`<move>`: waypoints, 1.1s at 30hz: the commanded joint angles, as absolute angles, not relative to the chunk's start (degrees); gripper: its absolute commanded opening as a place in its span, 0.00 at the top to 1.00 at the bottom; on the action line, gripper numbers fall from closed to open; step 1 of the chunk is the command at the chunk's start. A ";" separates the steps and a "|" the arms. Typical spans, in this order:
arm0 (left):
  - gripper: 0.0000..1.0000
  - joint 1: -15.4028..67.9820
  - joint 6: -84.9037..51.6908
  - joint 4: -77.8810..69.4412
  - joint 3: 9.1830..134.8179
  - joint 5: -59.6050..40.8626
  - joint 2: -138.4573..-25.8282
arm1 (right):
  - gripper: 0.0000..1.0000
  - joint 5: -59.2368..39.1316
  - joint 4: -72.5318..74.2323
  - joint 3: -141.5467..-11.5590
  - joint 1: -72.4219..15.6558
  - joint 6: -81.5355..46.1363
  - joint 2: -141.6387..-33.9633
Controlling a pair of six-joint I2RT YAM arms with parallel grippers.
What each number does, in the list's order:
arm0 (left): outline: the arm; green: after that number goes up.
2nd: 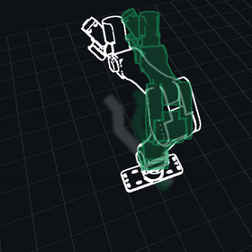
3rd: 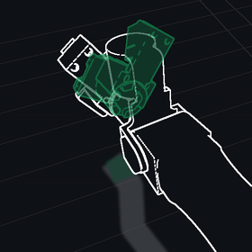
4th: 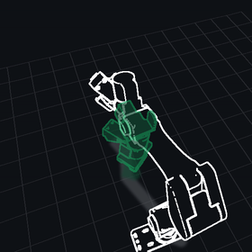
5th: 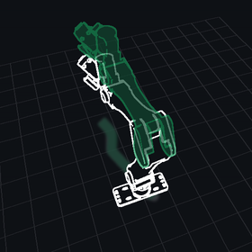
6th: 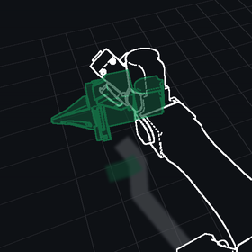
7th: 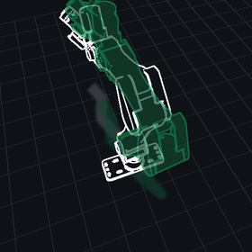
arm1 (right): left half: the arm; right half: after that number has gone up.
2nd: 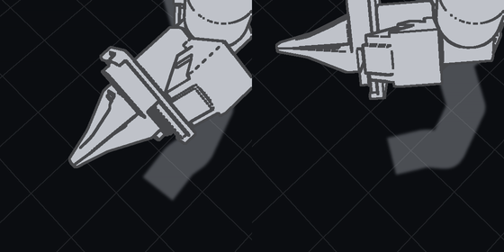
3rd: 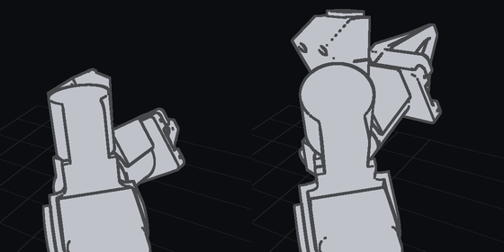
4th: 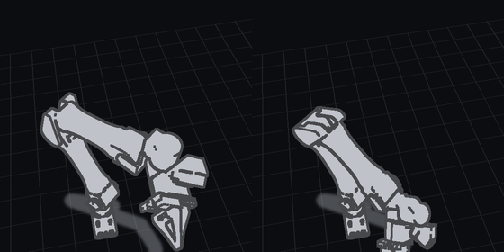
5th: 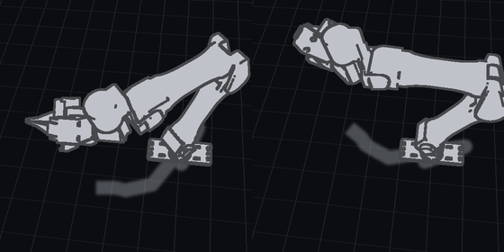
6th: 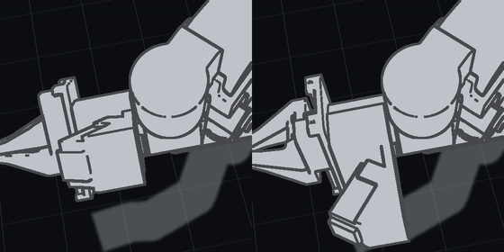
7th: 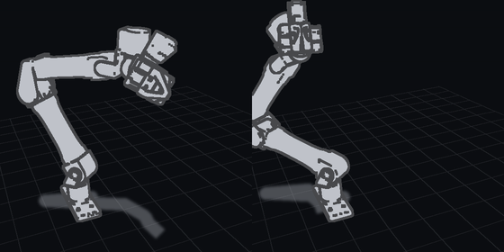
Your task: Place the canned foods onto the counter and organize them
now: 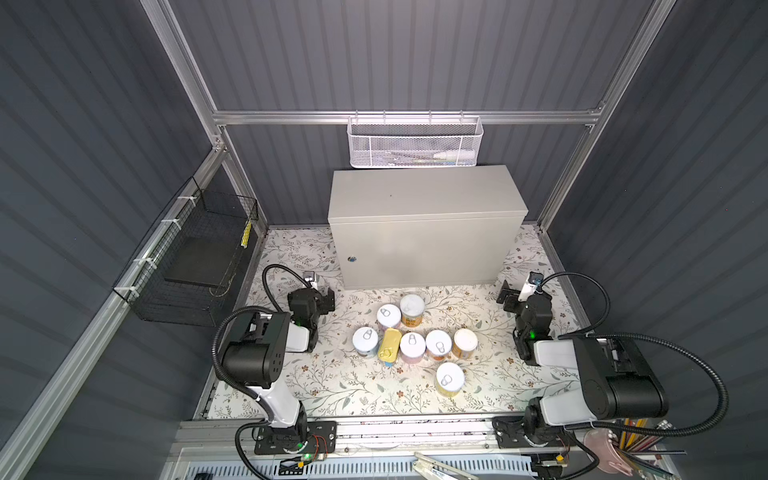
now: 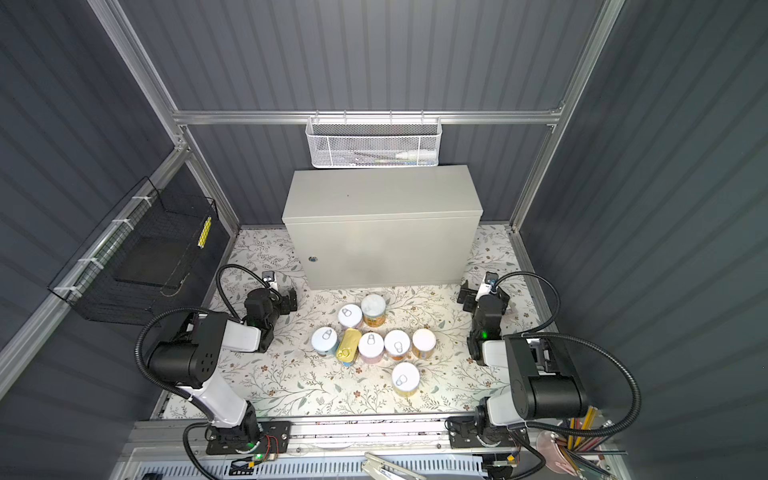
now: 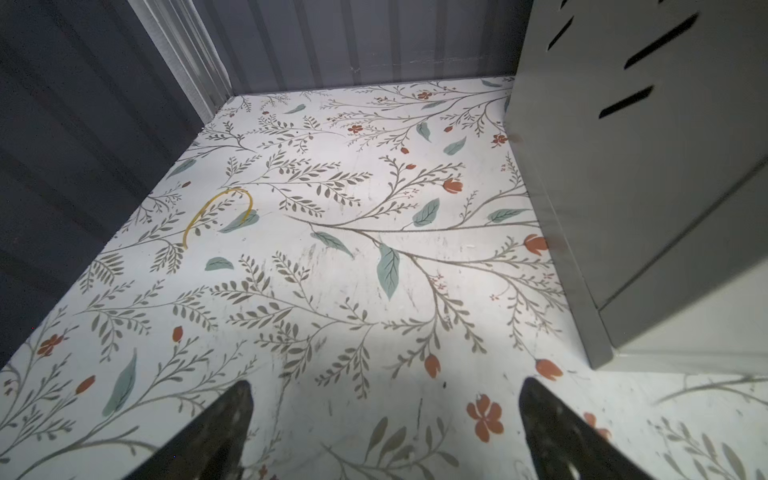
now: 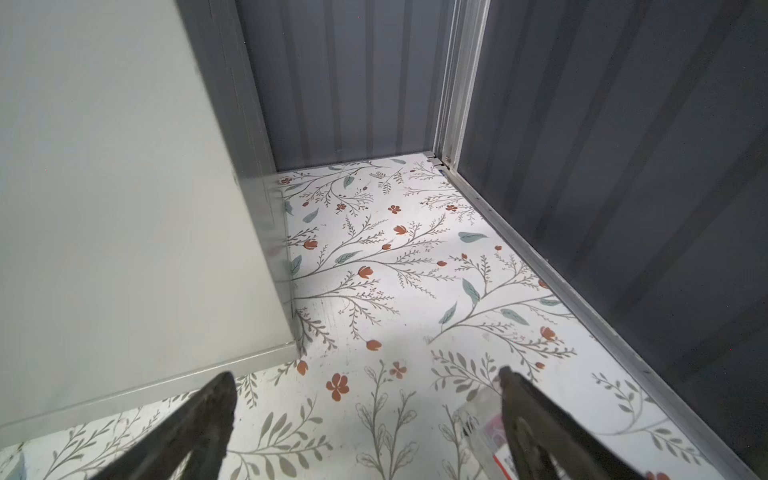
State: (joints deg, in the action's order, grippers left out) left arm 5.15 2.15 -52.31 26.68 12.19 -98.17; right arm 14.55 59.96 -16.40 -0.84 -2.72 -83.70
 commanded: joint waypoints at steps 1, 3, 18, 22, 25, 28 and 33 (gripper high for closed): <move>0.00 4.84 1.49 -53.49 26.78 13.02 -98.61 | 0.01 14.29 60.91 -16.52 -0.75 -2.55 -84.02; 0.00 4.84 1.49 -53.53 26.81 13.03 -98.61 | 0.01 14.25 60.91 -16.52 -0.70 -2.55 -84.03; 0.00 4.83 1.50 -53.53 26.78 12.97 -98.57 | 0.01 14.34 61.00 -16.44 -0.73 -2.59 -84.05; 0.00 4.83 1.49 -53.46 26.81 13.01 -98.61 | 0.01 14.37 61.00 -16.45 -0.71 -2.55 -84.07; 0.00 4.84 1.52 -53.44 26.80 13.01 -98.60 | 0.01 14.29 60.94 -16.47 -0.70 -2.55 -84.02; 0.00 4.84 1.49 -53.18 27.05 12.77 -98.65 | 0.01 14.30 61.00 -16.48 -0.75 -2.55 -84.09; 0.00 4.74 1.41 -52.73 27.16 12.31 -98.53 | 0.01 10.80 57.67 -17.77 1.05 -3.92 -83.70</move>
